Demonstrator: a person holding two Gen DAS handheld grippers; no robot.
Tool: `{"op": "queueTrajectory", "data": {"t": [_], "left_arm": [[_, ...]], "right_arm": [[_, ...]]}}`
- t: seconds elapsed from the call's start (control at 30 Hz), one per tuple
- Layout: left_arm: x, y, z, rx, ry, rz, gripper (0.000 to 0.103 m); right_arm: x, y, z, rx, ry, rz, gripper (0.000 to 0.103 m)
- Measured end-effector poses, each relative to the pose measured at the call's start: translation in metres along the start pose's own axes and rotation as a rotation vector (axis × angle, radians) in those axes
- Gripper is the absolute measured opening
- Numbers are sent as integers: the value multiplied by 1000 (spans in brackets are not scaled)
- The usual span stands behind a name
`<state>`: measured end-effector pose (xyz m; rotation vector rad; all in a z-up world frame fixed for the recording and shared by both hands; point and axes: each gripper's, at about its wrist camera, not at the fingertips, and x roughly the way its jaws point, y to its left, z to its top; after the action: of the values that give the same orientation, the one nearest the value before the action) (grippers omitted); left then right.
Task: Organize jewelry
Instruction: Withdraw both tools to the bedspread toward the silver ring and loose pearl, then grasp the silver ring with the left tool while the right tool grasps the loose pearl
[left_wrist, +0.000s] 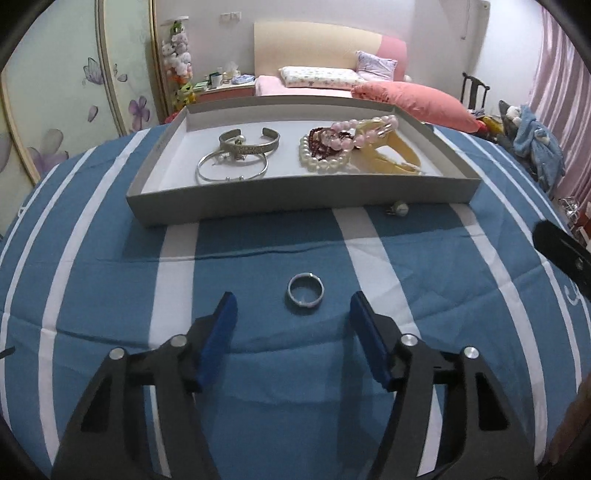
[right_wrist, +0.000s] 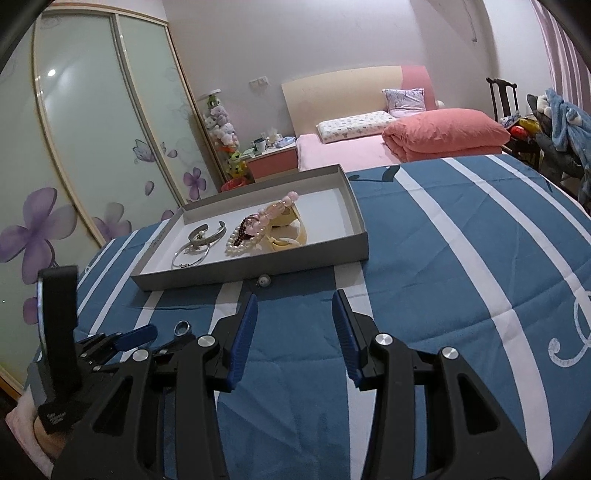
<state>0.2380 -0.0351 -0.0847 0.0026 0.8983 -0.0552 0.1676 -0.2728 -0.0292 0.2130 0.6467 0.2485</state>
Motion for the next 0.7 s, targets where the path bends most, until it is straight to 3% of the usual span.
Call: {"op": "queueTrajectory", "data": {"t": [0.07, 0.2, 0.27, 0.7], "left_arm": [[3, -2, 3, 4, 1, 4, 56], [5, -5, 7, 12, -1, 24, 42], [5, -6, 7, 21, -5, 18, 22], [-7, 35, 6, -64, -30, 9, 22]], "right_arm": [[1, -1, -1, 1, 3, 0, 44], [1, -1, 0, 1, 6, 1, 44], [2, 0, 0, 0, 9, 2, 44], [23, 11, -2, -19, 84, 12, 44]]}}
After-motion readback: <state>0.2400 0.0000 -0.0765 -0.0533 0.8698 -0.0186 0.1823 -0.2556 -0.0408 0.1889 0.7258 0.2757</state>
